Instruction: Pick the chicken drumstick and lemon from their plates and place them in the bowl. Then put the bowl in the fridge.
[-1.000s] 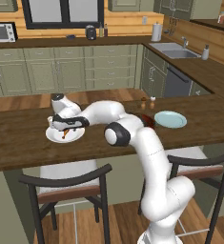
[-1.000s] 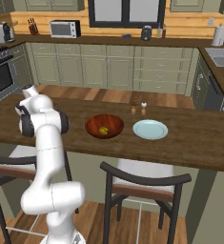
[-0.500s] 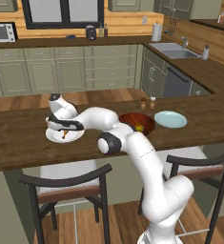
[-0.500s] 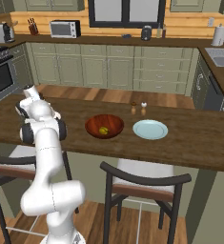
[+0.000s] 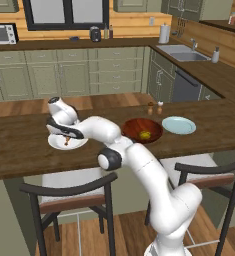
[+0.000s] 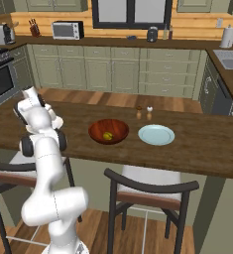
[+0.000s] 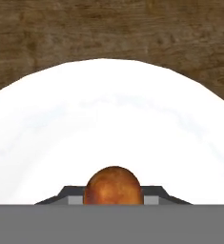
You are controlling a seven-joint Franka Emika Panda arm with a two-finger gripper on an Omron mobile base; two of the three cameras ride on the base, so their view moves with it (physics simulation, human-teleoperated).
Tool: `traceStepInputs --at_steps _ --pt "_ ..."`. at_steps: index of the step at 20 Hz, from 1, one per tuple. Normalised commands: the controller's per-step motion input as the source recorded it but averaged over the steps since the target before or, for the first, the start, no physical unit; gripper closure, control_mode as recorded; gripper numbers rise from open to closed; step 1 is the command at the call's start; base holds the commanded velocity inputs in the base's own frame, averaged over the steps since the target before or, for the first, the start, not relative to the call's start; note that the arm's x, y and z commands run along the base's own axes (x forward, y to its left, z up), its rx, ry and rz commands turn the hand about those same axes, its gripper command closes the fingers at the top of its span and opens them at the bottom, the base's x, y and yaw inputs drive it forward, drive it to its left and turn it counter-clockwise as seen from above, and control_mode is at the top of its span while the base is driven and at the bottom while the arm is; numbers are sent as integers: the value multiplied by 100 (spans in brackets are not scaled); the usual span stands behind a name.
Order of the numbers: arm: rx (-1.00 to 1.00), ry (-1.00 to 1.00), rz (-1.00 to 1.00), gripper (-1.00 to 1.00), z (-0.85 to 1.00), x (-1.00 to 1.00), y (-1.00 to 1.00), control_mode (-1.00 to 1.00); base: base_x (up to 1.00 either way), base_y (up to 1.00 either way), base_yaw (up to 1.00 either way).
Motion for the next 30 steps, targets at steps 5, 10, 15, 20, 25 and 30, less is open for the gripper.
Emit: traceStepInputs --at_steps 5,10,15,20,25,30 --pt "2 -4 0 100 10 -54 -51 -100 0 0 0" --pt "7 -9 0 100 61 -70 -76 -100 0 0 0" --pt "9 -20 0 100 29 -100 -100 -100 0 0 0" --pt "11 -21 2 100 14 -100 -100 -100 0 0 0" --pt "18 -27 4 100 1 -100 -100 -100 0 0 0" --pt "25 -18 1 100 16 -75 -100 -100 0 0 0"
